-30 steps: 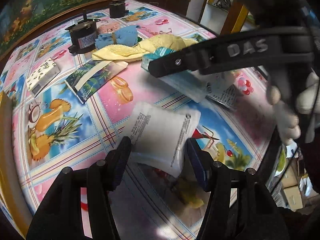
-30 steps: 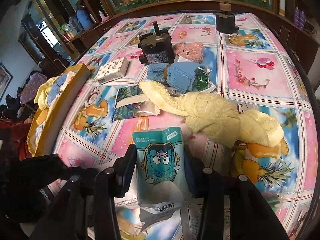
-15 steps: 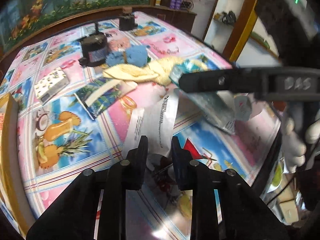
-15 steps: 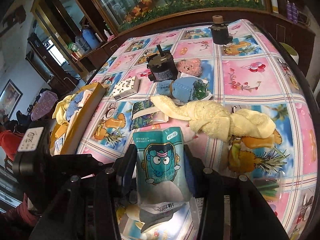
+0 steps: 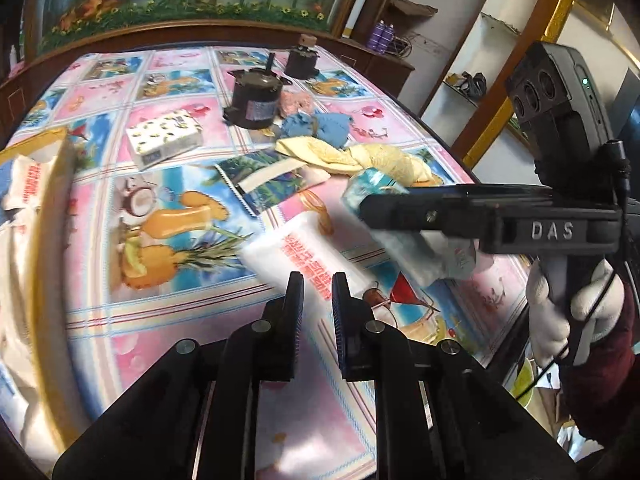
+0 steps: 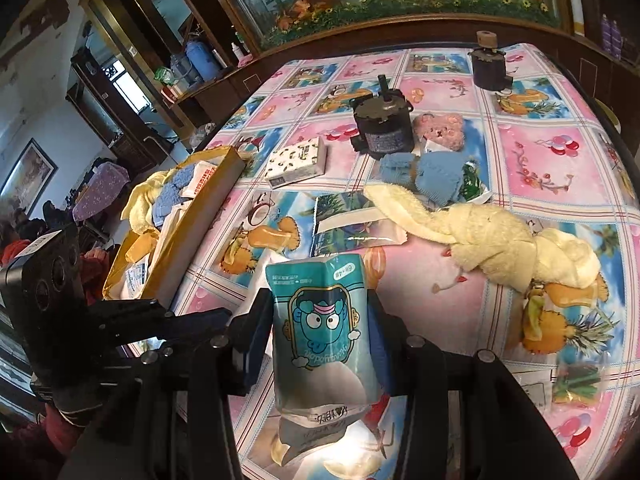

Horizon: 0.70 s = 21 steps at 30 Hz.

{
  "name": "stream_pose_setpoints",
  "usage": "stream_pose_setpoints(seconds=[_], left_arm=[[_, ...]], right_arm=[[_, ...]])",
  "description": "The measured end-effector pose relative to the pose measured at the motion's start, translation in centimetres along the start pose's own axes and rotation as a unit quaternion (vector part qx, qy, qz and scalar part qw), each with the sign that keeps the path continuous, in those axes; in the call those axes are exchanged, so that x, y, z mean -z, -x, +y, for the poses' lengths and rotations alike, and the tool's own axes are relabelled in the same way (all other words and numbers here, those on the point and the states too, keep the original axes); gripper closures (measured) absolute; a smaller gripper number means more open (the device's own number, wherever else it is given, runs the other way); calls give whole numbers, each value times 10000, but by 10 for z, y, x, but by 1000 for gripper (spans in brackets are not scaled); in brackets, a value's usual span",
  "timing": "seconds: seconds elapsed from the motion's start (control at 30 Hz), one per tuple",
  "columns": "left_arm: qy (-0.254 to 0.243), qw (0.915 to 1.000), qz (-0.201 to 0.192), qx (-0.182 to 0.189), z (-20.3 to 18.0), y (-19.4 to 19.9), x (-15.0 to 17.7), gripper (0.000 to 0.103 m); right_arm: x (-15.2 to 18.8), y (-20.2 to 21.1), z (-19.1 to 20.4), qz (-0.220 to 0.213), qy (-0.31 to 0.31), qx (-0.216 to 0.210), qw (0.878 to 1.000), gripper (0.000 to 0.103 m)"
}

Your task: Organize soft objects

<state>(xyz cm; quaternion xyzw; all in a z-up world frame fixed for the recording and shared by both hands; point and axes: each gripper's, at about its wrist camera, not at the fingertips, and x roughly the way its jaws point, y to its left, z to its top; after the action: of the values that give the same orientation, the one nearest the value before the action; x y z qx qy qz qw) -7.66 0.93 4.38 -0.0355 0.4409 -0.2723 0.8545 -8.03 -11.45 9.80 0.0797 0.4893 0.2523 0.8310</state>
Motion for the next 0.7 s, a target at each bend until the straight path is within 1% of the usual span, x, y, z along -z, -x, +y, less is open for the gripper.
stream_pose_setpoints(seconds=[0.07,0.13,0.2,0.23,0.27,0.33,0.37,0.4,0.43,0.47,0.5,0.53,0.57,0.63,0.67,0.7], left_arm=[[12,9997,216,59,0,-17,-3,91],[63,9993,376,-46,0,-26,-3,91],[152,9995,250,-156,3,-22,-5,86],[207,9993,179,-236,5,-19,-5,76],[252,9990,111,-365,7,-16,-7,58],[297,9978,-43,-589,10,-14,-10,36],[334,9978,-103,-571,11,-15,-12,34],[343,9982,-107,-481,11,-18,-14,34],[289,9987,-24,-416,9,-24,-18,34],[176,9988,115,-436,5,-33,-20,34],[47,9982,301,-519,1,-44,-22,34],[-74,9968,465,-642,-3,-55,-24,31],[-328,9952,372,-849,-12,-58,-25,23],[-630,9906,596,-1056,-29,-72,-25,19],[-843,9859,651,-1292,-38,-79,-23,16],[-960,9861,537,-1242,-45,-80,-21,17]], right_arm=[[4,-7,-2,89,-72,3,9999,59],[8,-9,-8,113,-201,44,9997,59],[11,-4,-16,30,-333,69,9994,59],[12,0,-21,-21,-410,60,9991,59],[13,4,-27,-58,-479,64,9988,58],[15,11,-35,-132,-566,105,9983,58],[16,13,-38,-168,-594,105,9980,58],[16,16,-41,-198,-630,91,9978,58],[17,17,-44,-224,-672,72,9975,58],[17,18,-46,-246,-709,51,9972,58],[18,19,-48,-266,-744,26,9969,58],[18,20,-49,-285,-771,3,9966,58],[18,21,-51,-311,-796,-19,9963,58],[20,24,-54,-367,-839,-61,9958,58],[20,26,-55,-391,-855,-75,9955,58],[20,28,-56,-418,-873,-83,9953,58]])
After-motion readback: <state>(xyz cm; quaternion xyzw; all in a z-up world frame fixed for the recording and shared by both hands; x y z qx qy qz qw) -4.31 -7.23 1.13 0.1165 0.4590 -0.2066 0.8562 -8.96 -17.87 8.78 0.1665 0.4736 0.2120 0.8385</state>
